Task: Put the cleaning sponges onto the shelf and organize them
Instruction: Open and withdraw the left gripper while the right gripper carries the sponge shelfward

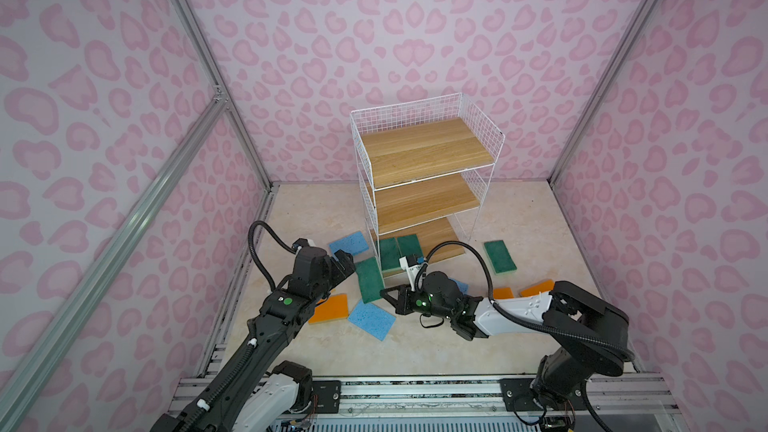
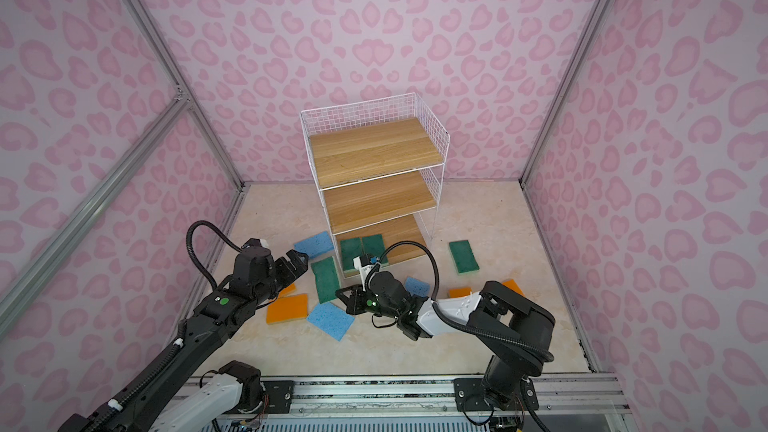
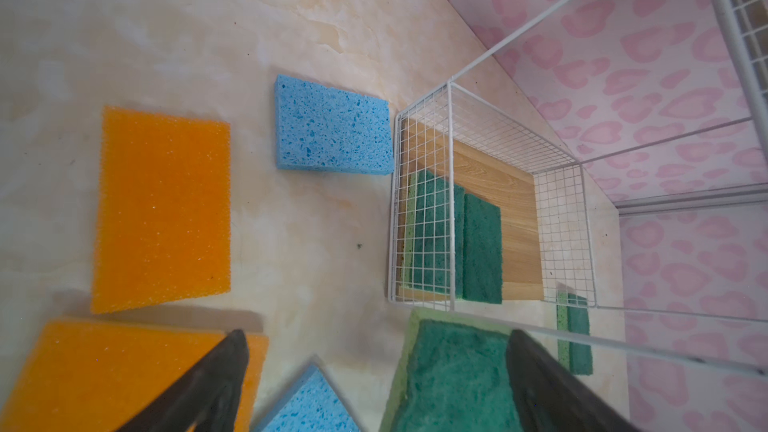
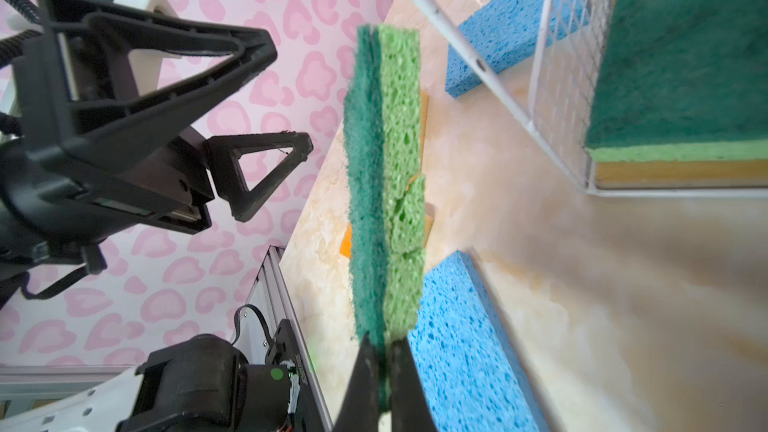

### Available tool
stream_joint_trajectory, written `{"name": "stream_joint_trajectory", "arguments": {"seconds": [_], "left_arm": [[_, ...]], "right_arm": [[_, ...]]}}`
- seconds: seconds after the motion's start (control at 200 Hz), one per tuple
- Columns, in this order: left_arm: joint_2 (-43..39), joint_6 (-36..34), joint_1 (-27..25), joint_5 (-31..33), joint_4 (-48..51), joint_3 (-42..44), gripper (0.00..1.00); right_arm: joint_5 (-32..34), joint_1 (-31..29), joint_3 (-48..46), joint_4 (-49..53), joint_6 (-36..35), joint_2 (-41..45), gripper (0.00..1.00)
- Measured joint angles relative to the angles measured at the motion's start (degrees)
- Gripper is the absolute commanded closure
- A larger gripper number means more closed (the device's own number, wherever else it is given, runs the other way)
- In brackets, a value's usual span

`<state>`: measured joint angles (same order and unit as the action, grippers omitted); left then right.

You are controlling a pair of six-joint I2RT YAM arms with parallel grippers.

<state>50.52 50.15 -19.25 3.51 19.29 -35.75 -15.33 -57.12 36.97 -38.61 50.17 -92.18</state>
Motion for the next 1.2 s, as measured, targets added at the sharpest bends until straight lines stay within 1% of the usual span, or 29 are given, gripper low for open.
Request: {"name": "stream_joint_trajectory", "arguments": {"seconds": [0.115, 0.24, 0.435, 0.64, 0.785, 0.925, 1.08, 1.2], "left_arm": [[-1.0, -2.4, 0.0, 0.4, 0.8, 1.4, 0.02], [-1.7, -4.3, 0.0, 0.4, 1.0, 2.7, 0.02], [-3.7, -7.3, 0.0, 0.3, 1.1, 4.3, 0.02], [-4.9, -9.8, 0.0, 0.0, 0.6, 5.6, 0.02], [-4.8, -11.2, 0.0, -0.7, 0.4, 6.0, 0.02], [-4.8, -12.3, 0.0, -2.0, 0.3, 6.0, 0.02], [-4.5, -12.7, 0.0, -3.6, -0.9, 6.3, 0.02], [-4.0, -13.3, 0.0, -4.4, -1.8, 6.3, 0.02]], "right_arm": [[-1.0, 2.1, -2.6, 5.6, -2.4, 5.2, 1.00], [-2.6, 5.8, -5.1, 12.6, -5.5, 11.1, 1.00], [-5.2, 13.4, -6.7, 24.9, -10.9, 21.6, 1.00], [-6.9, 22.3, -5.2, 36.5, -16.3, 28.6, 1.00], [-8.0, 29.3, -4.2, 41.7, -18.9, 30.3, 1.00], [-9.9, 34.1, -2.4, 44.6, -21.6, 29.9, 1.00], [-12.3, 38.8, 1.1, 46.2, -23.9, 26.2, 1.00], [-15.1, 39.3, 5.0, 46.6, -25.4, 21.1, 1.00]]}}
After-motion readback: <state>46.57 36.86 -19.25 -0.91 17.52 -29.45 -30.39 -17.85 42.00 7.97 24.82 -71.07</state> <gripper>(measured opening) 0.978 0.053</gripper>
